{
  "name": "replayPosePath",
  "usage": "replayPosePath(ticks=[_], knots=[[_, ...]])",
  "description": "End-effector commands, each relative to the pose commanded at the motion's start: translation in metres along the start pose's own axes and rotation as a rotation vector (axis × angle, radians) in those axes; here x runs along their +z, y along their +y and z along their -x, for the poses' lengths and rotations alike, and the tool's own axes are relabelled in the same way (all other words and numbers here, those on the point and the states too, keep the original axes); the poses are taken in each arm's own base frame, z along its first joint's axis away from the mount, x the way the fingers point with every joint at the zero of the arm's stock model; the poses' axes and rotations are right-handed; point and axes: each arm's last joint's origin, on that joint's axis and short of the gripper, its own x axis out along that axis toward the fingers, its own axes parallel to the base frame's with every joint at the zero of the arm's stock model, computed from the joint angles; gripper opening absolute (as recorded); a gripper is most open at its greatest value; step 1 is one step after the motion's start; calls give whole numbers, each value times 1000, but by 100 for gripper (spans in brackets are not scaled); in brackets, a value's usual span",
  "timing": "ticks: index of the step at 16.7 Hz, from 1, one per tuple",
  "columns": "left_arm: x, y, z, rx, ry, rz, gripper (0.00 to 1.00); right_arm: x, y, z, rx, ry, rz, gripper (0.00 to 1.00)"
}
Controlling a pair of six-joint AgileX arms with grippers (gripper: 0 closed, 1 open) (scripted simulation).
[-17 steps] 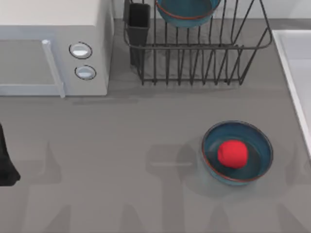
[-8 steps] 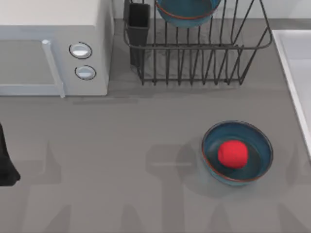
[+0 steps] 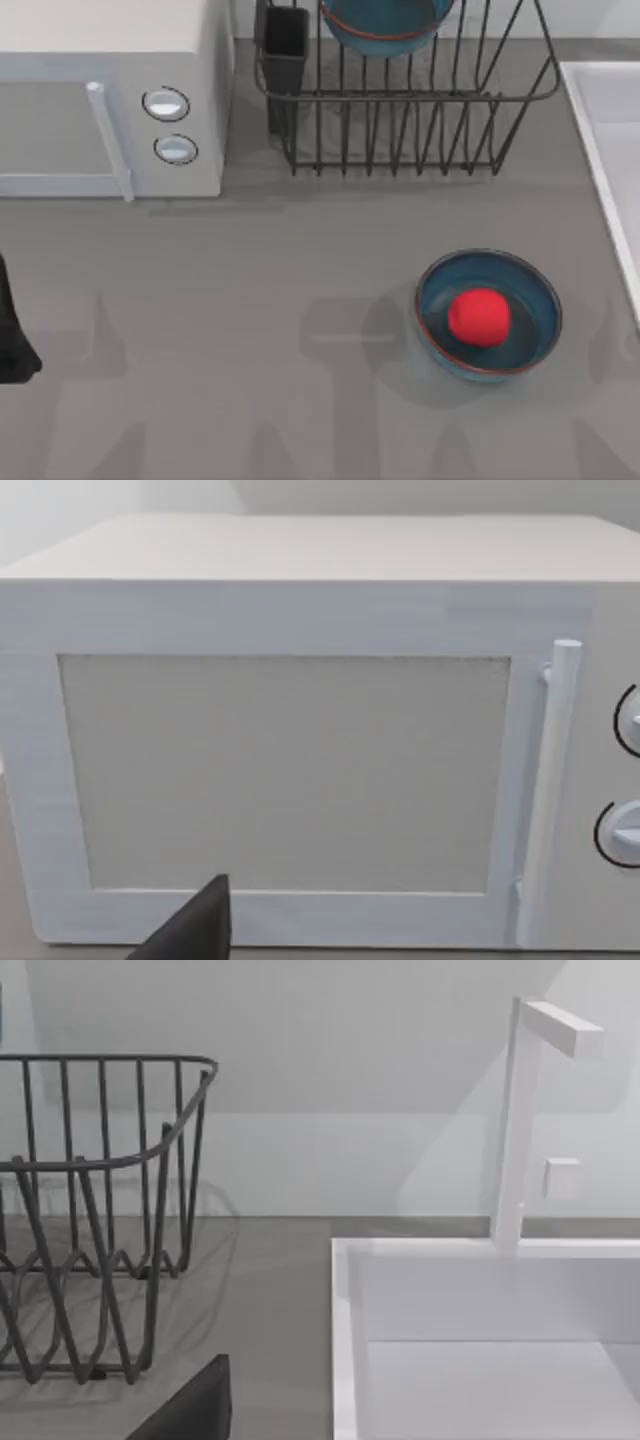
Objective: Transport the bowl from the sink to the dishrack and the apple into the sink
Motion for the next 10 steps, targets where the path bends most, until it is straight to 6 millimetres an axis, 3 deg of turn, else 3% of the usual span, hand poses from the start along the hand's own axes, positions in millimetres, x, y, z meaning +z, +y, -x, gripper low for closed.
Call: replayPosePath(ticks=[10], knots=[[0,0,0,0,0,0,100,5,1,0,12,32,-15,100]])
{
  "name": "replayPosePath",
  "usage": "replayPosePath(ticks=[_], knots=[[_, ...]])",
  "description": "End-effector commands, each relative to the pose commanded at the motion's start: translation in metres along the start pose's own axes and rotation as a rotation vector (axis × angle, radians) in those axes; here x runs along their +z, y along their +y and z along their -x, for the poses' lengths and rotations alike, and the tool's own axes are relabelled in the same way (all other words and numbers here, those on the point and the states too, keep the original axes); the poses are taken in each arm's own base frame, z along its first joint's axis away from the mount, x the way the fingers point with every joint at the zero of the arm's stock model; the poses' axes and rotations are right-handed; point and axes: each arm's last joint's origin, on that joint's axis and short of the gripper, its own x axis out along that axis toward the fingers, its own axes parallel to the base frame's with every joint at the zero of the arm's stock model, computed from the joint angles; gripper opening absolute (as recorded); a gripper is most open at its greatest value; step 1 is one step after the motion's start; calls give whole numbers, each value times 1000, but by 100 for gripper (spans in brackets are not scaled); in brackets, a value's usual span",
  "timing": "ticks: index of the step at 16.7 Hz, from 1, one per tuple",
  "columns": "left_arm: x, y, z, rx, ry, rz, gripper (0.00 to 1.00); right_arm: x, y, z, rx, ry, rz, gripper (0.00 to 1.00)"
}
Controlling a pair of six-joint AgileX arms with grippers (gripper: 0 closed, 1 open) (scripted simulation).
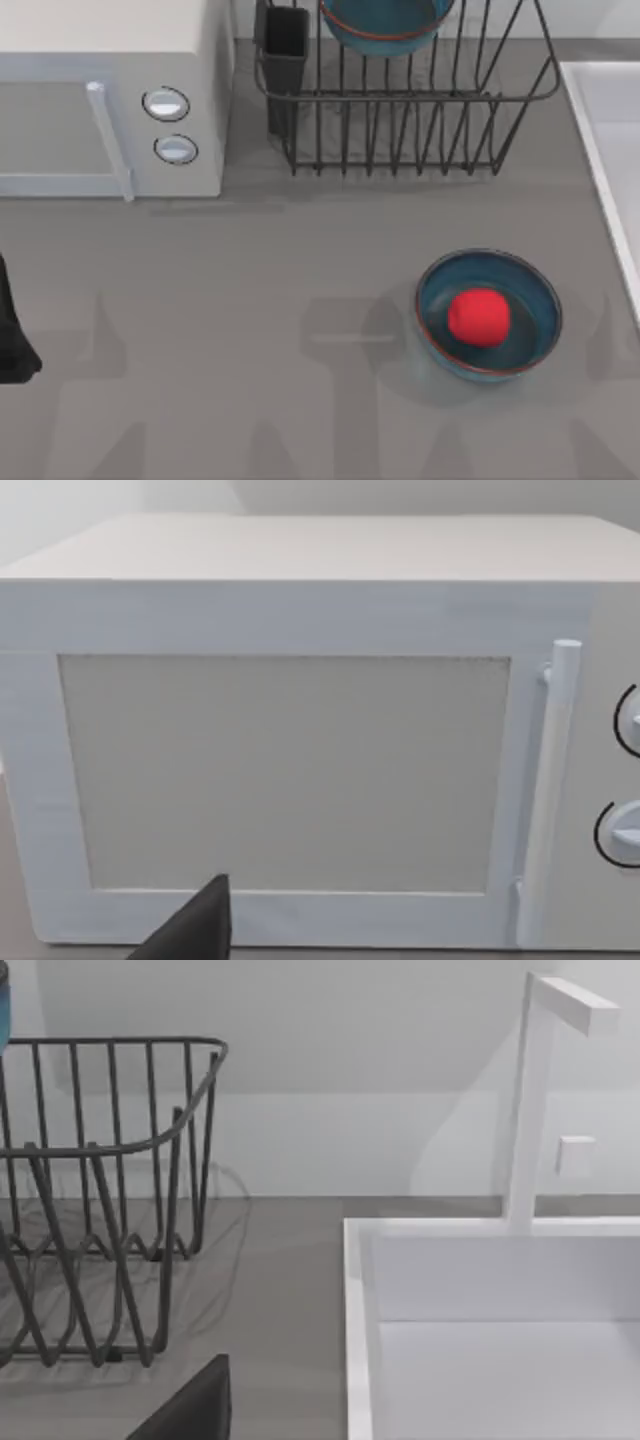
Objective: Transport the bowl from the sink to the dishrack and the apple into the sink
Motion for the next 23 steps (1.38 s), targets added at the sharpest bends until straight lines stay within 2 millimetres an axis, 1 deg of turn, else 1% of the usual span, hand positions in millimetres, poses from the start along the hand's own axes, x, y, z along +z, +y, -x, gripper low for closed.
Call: replayPosePath(ticks=[3,6,7,9,11,12,14,17,20,23], knots=[[0,0,0,0,0,0,100,18,6,-2,44,121,-50,100],[0,0,0,0,0,0,100,47,16,-13,99,318,-108,100],[0,0,0,0,0,0,100,57,21,-21,114,398,-124,100],[0,0,0,0,0,0,100,76,34,-42,135,571,-146,100],[0,0,0,0,0,0,100,90,53,-72,141,751,-153,100],[0,0,0,0,0,0,100,93,64,-88,138,840,-151,100],[0,0,0,0,0,0,100,92,89,-120,121,1015,-135,100],[0,0,0,0,0,0,100,75,128,-160,74,1249,-92,100],[0,0,0,0,0,0,100,54,162,-183,19,1421,-46,100],[0,0,0,0,0,0,100,41,184,-193,-19,1516,-14,100]])
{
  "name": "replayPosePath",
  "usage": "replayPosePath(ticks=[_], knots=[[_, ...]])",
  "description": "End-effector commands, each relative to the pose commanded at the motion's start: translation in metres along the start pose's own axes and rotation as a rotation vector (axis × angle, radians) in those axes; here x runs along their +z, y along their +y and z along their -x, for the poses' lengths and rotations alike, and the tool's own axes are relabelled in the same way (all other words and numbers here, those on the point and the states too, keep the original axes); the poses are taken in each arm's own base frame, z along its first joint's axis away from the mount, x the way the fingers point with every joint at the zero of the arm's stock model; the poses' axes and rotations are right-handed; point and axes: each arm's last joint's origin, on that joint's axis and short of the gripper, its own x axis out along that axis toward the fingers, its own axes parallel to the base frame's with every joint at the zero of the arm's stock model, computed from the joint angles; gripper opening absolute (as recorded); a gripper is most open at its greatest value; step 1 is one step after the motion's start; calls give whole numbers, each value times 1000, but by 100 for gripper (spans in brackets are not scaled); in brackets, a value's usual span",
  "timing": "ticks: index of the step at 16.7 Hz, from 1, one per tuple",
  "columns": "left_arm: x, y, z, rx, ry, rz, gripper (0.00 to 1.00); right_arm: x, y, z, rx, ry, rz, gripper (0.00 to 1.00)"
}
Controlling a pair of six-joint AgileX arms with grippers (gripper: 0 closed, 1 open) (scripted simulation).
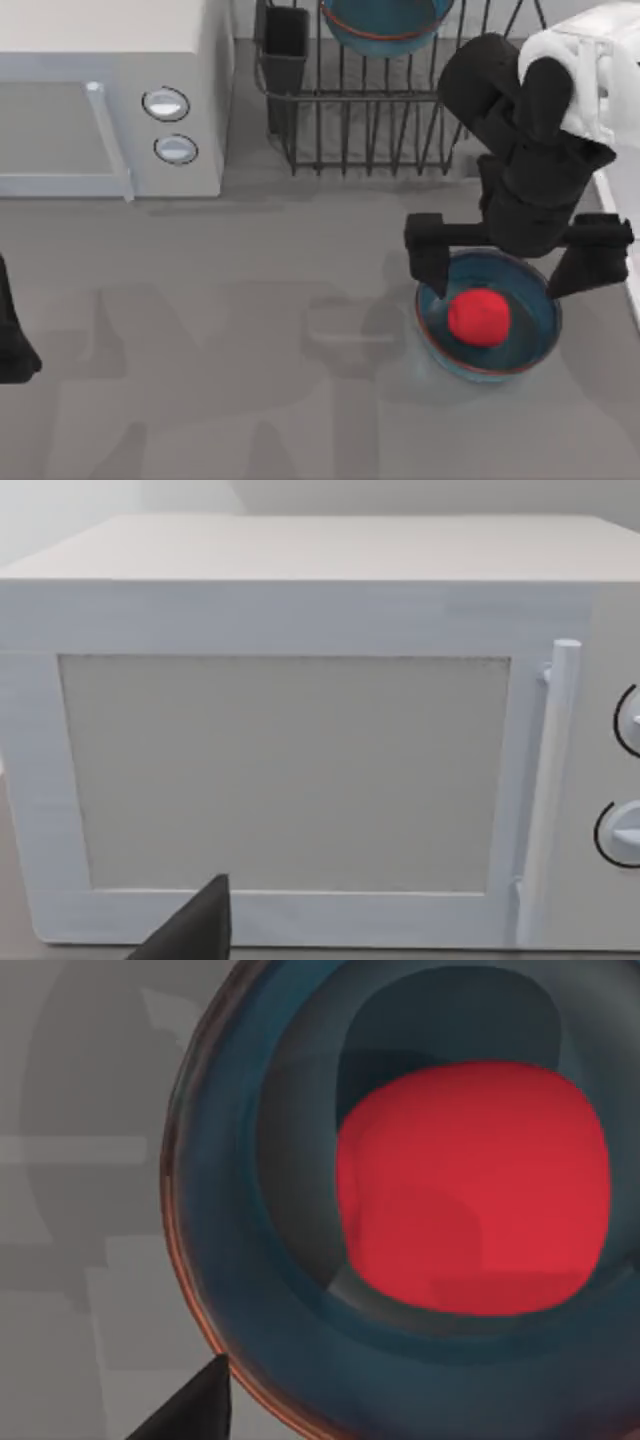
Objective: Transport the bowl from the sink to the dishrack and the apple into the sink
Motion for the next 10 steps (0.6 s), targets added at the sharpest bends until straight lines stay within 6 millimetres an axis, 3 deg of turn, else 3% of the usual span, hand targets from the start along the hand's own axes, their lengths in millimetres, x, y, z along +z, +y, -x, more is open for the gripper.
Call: replayPosePath(ticks=[7,10], knots=[[0,0,0,0,0,0,100,2,4,-4,-11,21,-4,100],[0,0,0,0,0,0,100,3,5,-25,-13,33,-4,100]])
